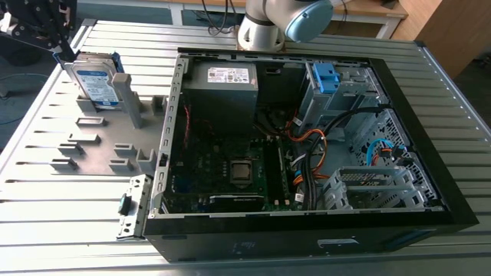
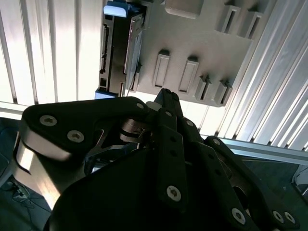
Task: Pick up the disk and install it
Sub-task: 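Pick up the disk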
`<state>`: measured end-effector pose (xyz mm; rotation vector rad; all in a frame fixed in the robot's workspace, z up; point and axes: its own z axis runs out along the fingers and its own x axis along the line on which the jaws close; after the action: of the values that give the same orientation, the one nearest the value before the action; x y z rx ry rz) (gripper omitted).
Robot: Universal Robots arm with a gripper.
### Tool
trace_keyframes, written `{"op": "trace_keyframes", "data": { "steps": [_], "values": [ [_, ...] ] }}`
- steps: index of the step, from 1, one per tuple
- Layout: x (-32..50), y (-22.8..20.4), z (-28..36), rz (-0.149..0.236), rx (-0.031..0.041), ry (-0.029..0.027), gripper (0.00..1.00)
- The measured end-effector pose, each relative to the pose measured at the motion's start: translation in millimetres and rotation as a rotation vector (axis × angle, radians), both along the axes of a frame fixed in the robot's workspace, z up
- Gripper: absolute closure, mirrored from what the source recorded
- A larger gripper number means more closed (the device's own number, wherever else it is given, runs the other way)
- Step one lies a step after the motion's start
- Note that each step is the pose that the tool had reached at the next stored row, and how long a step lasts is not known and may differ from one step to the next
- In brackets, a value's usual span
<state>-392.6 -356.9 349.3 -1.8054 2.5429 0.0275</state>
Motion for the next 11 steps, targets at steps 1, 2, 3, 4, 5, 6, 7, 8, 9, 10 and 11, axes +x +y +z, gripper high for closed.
{"op": "trace_keyframes", "data": {
  "steps": [1,2,3,4,5,6,7,8,9,10,11],
  "values": [
    [0.0,0.0,0.0,0.003,0.0000,0.0000,0.89],
    [0.0,0.0,0.0,0.007,0.0000,0.0000,0.89],
    [0.0,0.0,0.0,0.010,-0.0001,0.0000,0.89],
    [0.0,0.0,0.0,0.013,0.0000,0.0000,0.89],
    [0.0,0.0,0.0,0.017,0.0000,0.0000,0.89],
    [0.0,0.0,0.0,0.020,0.0000,0.0000,0.89],
    [0.0,0.0,0.0,0.024,0.0000,0.0000,0.89],
    [0.0,0.0,0.0,0.027,0.0000,0.0000,0.89],
    [0.0,0.0,0.0,0.030,0.0000,0.0000,0.89],
    [0.0,0.0,0.0,0.034,0.0000,0.0000,0.89],
    [0.0,0.0,0.0,0.037,0.0000,0.0000,0.89]
  ]
}}
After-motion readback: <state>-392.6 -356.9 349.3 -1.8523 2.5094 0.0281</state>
